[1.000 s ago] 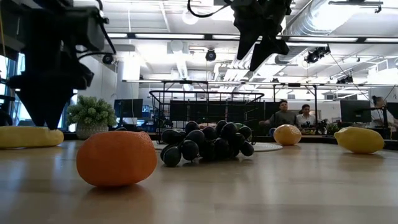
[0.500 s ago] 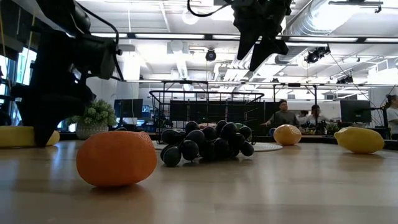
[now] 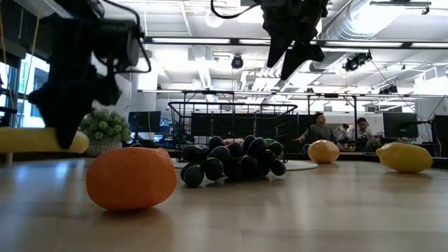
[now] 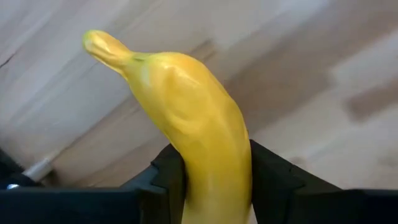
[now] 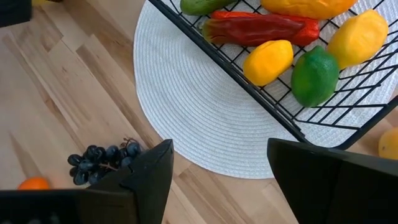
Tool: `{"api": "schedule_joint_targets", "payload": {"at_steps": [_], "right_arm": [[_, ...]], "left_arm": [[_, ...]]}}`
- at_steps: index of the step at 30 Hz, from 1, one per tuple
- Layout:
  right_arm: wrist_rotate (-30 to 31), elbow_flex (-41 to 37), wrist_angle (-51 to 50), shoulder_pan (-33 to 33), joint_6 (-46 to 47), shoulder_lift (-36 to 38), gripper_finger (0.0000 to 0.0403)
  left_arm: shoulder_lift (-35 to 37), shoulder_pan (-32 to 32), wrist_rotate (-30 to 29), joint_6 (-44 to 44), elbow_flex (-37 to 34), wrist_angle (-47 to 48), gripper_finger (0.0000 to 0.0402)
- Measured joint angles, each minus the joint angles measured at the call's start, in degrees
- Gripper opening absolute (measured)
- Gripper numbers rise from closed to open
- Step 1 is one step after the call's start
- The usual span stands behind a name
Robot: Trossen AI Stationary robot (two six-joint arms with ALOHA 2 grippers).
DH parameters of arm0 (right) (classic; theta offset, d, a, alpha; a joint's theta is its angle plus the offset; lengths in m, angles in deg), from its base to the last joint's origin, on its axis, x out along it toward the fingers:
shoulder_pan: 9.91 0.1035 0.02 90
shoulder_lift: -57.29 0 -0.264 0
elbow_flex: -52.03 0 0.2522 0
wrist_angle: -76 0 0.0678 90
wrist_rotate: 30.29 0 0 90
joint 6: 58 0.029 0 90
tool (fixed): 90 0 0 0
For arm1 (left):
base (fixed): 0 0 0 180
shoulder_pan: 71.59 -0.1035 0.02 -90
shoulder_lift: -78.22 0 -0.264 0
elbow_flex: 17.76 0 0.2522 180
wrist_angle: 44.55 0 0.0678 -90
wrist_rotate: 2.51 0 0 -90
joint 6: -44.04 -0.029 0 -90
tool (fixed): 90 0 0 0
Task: Build produce basket
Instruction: Put the yellow banana into the black wire basket
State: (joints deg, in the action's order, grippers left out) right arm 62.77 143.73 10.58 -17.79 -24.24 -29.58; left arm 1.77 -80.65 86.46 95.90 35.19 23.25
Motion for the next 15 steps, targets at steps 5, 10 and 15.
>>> {"api": "schedule_joint_targets", "payload": {"at_steps": [5,10,15], "right_arm": [[0.0,0.0,0.0,-0.6,-0.5,0.0,0.024],[0.0,0.0,0.0,-2.5,-2.3,0.3,0.024],[0.0,0.0,0.8,-4.8,-4.5,1.1,0.024]], "left_arm": [[3.6,0.0,1.9,-0.3,4.0,0.1,0.012],[7.8,0.0,1.4,-0.2,8.2,-0.1,0.012],[11.2,-0.2,-1.6,-0.2,12.3,-0.9,0.012]]}}
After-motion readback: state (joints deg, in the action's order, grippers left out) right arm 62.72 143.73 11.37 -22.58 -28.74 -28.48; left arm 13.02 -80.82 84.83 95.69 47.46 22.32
